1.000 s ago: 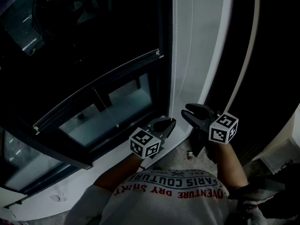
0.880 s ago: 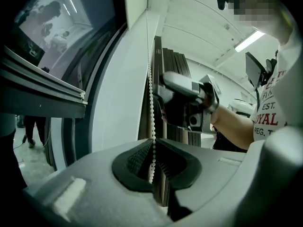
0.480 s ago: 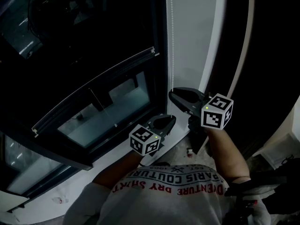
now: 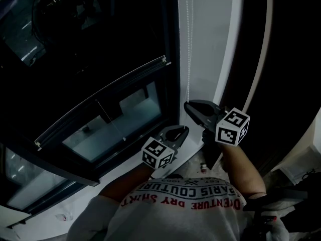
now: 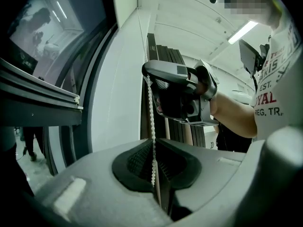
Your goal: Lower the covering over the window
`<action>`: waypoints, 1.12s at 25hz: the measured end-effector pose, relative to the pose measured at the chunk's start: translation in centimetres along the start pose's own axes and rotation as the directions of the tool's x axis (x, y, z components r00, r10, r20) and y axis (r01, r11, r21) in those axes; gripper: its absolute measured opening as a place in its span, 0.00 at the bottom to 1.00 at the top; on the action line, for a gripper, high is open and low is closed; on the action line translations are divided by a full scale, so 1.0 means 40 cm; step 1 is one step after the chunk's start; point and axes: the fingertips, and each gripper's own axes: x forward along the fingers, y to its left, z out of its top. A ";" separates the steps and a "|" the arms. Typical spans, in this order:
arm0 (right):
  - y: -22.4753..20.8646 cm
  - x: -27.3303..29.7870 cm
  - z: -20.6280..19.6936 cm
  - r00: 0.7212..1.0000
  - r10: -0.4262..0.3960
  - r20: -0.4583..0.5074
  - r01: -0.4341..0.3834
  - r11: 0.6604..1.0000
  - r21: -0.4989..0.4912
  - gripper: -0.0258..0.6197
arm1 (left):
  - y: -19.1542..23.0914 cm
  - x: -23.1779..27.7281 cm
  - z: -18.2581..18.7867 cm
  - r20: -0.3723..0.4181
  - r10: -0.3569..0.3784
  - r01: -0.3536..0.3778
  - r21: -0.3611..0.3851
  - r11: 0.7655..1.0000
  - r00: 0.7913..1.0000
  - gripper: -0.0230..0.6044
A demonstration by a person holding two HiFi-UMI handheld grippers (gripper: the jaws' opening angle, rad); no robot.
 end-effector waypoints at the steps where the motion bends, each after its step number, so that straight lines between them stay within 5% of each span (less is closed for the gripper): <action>1: -0.004 -0.001 -0.001 1.000 -0.003 0.003 0.003 1.000 0.000 0.05 | 0.005 0.002 -0.002 0.000 0.007 -0.007 0.014 1.000 1.000 0.07; 5: -0.026 0.005 -0.063 0.997 -0.029 -0.076 0.026 0.998 -0.051 0.05 | 0.037 0.015 -0.062 -0.049 0.042 -0.039 0.052 0.998 0.998 0.07; 12: -0.064 0.000 -0.182 0.992 -0.051 -0.118 0.052 0.999 0.009 0.05 | 0.055 0.036 -0.182 -0.119 0.037 -0.031 0.052 0.998 0.992 0.07; 22: -0.089 -0.011 -0.427 0.951 -0.073 -0.300 0.100 0.992 0.078 0.05 | 0.046 0.026 -0.433 -0.331 -0.007 -0.001 -0.024 1.000 0.943 0.07; 28: -0.083 -0.012 -0.504 0.942 -0.062 -0.329 0.109 0.986 0.127 0.05 | 0.030 0.014 -0.511 -0.355 -0.028 -0.003 -0.085 0.996 0.934 0.07</action>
